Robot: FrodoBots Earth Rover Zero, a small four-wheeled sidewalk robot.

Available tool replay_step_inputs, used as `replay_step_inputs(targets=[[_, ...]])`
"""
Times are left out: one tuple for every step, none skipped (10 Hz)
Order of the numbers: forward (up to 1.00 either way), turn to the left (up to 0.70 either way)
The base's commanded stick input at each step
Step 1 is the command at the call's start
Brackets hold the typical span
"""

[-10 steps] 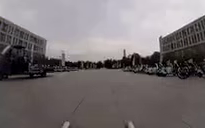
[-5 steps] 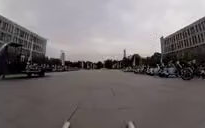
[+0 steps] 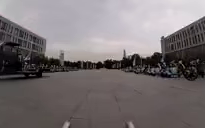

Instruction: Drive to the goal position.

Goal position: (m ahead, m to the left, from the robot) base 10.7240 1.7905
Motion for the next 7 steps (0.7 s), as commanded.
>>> replay_step_inputs(targets=[[0.6,0.0],[0.6,0.0],[0.6,0.0],[0.6,0.0],[0.6,0.0],[0.6,0.0],[0.6,0.0]])
